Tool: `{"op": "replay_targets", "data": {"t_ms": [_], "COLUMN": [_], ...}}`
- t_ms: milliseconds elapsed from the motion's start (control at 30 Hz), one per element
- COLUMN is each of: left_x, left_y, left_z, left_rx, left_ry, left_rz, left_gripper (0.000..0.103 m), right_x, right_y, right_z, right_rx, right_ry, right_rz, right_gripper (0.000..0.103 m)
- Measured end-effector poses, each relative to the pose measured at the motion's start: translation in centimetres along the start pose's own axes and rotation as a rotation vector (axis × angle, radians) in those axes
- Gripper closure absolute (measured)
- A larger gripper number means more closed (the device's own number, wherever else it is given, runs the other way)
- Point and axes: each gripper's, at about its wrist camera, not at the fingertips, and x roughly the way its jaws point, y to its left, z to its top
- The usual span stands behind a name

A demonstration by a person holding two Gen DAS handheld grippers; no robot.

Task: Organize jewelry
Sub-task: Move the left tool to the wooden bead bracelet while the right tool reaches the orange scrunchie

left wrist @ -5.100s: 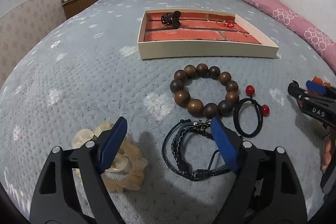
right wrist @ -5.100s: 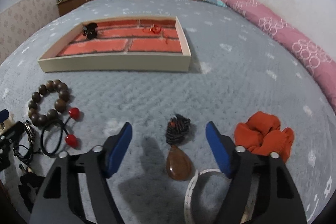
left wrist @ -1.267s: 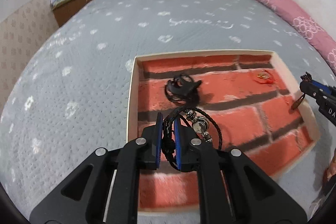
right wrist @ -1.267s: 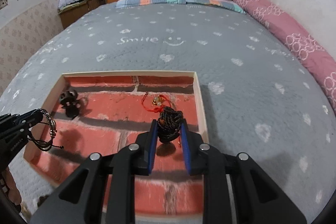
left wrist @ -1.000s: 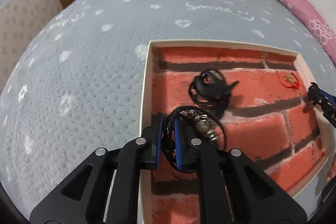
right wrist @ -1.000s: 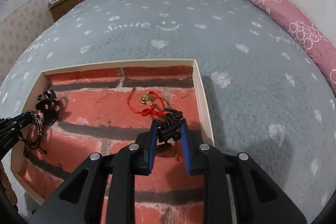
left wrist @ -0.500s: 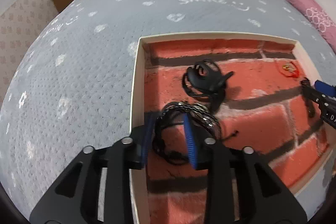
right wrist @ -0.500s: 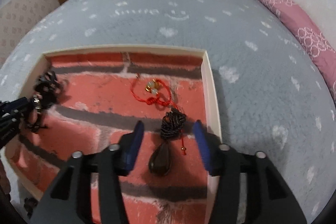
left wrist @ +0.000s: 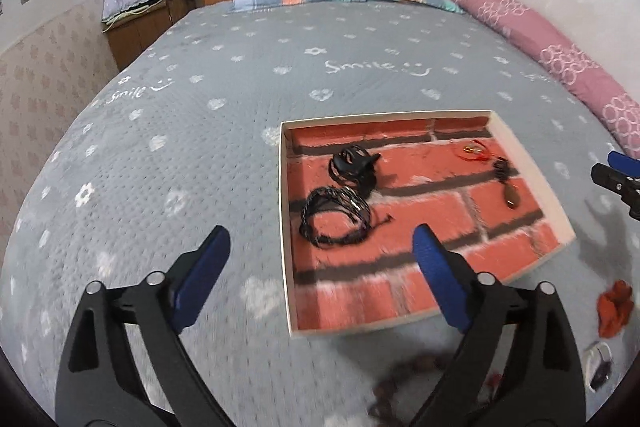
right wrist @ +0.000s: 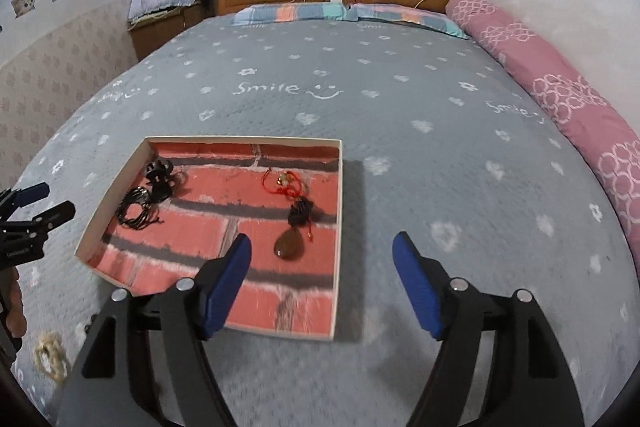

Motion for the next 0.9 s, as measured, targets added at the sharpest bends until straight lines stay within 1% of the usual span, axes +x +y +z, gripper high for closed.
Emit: {"op": "replay_targets", "data": {"t_ms": [67,200,300,433,500,600,800,900], "left_x": [-1.2,-3.6,-4.7,-6.1,-6.8,-7.3,-7.0,-5.9], "left_y": [-0.4,-0.9,-0.8,-0.9,-0.9,-0.7,-1.0,-1.2], "left_z": [-0.8,-3.1,-4.6,-6.7,-7.7,-8.8,-11.2,-12.1], "left_rx": [0.003,0.012,0.014,0.021,0.013,-0.005,-0.044,-0.061], "left_ry": [-0.003,-0.011,-0.008,0.002,0.005,0.013,0.045,0.074], "left_rz": [-0.002,-0.041,-0.047,-0.029,-0.026,-0.041,-0.068,-0.057], "left_gripper": [0.009,0.008,0.007,0.007,0.006,0.005,0.005,0.005], "right_x": [-1.1,-3.6,-5.5,-7.6,-8.8,-10.2,-11.0,-10.4], "right_y": [-0.2,-0.2,-0.6,-0.9,-1.3,-2.2,-4.6,-5.6], "right_z": [-0.8,-2.8,-4.4,-6.4,-7.6,-9.1,-12.6,-13.9], "right_rx": [0.001,-0.022,-0.017,-0.026,-0.010,0.019,0.045,0.057], "right_ry": [-0.004,-0.016,-0.031,-0.048,-0.058,-0.074,-0.065,-0.054], "right_rz": [0.004,-0.013,-0.015,-0.047,-0.046,-0.054,-0.128,-0.148], "right_gripper": [0.031,0.030,0.027,0.026,0.025,0.020,0.020,0.020]}}
